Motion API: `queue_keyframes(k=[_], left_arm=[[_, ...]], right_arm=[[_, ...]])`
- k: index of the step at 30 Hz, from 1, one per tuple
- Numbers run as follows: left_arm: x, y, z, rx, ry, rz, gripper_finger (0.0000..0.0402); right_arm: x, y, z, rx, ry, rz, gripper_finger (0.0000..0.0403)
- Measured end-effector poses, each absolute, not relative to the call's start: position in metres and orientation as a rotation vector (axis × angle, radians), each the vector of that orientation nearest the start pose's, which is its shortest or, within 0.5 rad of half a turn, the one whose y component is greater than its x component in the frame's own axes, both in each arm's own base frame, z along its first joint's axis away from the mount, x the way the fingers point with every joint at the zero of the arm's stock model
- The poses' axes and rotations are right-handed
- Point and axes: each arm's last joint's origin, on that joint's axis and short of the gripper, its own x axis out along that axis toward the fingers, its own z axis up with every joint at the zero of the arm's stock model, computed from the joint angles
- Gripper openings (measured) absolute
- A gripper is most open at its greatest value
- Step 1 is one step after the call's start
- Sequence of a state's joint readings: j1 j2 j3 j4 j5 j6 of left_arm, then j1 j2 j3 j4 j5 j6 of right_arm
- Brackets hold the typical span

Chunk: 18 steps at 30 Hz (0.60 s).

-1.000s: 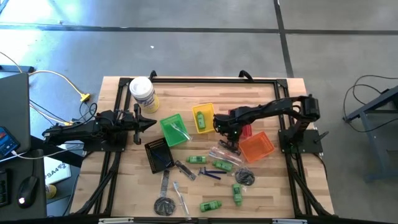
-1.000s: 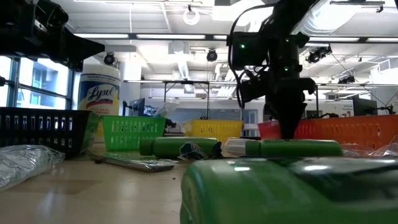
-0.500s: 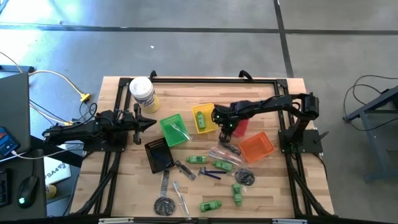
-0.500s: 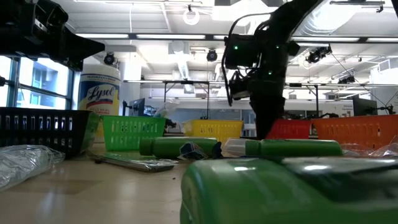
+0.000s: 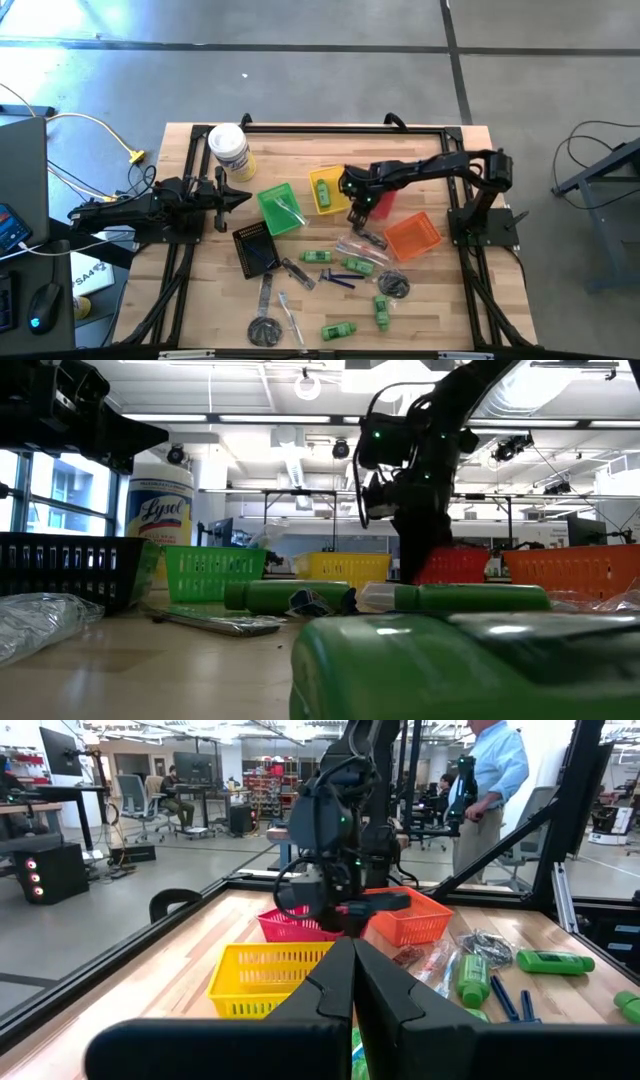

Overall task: Pick & Place Travel size toiletries
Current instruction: Adjust the red bin

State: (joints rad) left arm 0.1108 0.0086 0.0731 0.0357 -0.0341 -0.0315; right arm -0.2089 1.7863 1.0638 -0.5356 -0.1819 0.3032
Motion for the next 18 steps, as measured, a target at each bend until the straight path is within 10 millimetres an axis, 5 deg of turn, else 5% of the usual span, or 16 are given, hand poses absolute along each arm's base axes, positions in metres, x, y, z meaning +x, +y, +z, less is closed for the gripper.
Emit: queue_keyframes(k=[10, 18], left_arm=[[0.092, 0.011, 0.191, -0.028, -0.102, 0.143, 0.0000], [0.092, 0.011, 0.191, -0.028, -0.102, 0.143, 0.0000]], right_arm=[[0.325, -0.060, 0.156, 0.590, 1.209, -0.103, 0.0214], [0.320, -0.059, 0.178, 0.584, 1.147, -0.078, 0.0253]])
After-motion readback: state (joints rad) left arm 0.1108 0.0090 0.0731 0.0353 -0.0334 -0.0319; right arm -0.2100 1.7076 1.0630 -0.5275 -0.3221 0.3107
